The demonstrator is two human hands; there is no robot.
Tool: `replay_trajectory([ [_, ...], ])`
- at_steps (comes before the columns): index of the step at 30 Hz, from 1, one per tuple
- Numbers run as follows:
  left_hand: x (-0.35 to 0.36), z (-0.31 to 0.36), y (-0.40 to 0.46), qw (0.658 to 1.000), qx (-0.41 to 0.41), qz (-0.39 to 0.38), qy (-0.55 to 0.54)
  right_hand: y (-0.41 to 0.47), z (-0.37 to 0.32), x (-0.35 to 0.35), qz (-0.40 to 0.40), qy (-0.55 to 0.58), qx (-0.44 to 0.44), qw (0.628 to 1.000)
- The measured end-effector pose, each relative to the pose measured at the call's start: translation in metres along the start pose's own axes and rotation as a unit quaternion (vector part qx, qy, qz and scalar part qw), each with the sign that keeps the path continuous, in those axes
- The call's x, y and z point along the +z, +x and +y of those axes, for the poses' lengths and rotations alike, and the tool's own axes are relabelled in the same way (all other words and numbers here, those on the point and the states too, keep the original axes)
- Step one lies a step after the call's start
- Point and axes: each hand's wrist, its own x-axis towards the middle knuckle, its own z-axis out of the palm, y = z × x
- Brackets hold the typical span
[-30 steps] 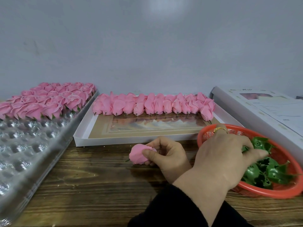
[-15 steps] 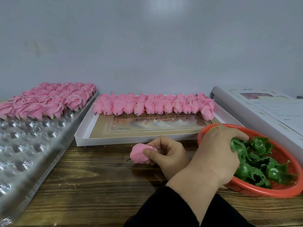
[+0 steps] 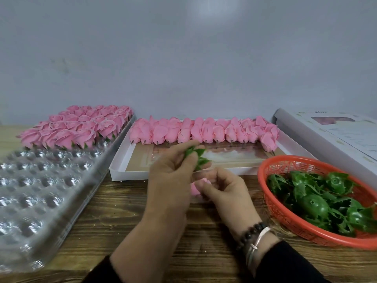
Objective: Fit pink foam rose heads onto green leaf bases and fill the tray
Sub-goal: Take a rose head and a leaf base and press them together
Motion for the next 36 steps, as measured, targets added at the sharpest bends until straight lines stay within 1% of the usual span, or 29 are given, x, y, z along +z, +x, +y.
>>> replay_trajectory([
  [3, -0.041, -0.005, 0.001, 0.995, -0.061, 0.065, -0.032, -0.001, -0.003, 0.0, 0.015, 0.027, 0.001, 1.0],
  [6, -0.059, -0.018, 0.003, 0.989, -0.093, 0.094, -0.061, -0.003, -0.004, -0.001, 0.042, 0.048, -0.01, 0.998],
  [8, -0.063, -0.024, 0.007, 0.987, -0.104, 0.09, -0.08, -0.005, -0.006, -0.002, 0.058, 0.079, -0.005, 0.995],
  [11, -0.064, -0.03, 0.012, 0.985, -0.13, 0.05, -0.105, -0.009, -0.009, -0.005, 0.085, 0.146, -0.01, 0.986],
  [13, -0.064, -0.032, 0.012, 0.984, -0.142, 0.02, -0.103, -0.012, -0.012, -0.005, 0.083, 0.167, -0.021, 0.982],
  [17, -0.062, -0.033, 0.009, 0.982, -0.151, -0.018, -0.11, -0.019, -0.022, 0.001, 0.05, 0.1, -0.053, 0.992],
  [21, -0.058, -0.034, 0.006, 0.982, -0.147, -0.041, -0.107, -0.018, -0.025, 0.002, 0.051, 0.028, -0.08, 0.995],
  [25, -0.053, -0.035, 0.002, 0.983, -0.143, -0.077, -0.081, -0.019, -0.024, 0.003, 0.047, -0.06, -0.089, 0.993],
  [28, -0.05, -0.036, 0.002, 0.984, -0.14, -0.082, -0.074, -0.018, -0.019, 0.003, 0.045, -0.078, -0.076, 0.993],
  [32, -0.05, -0.036, 0.003, 0.984, -0.141, -0.07, -0.085, -0.016, -0.017, 0.003, 0.058, -0.131, -0.1, 0.985],
  [36, -0.048, -0.037, 0.0, 0.98, -0.148, -0.103, -0.082, -0.015, -0.016, 0.004, 0.066, -0.184, -0.145, 0.97],
])
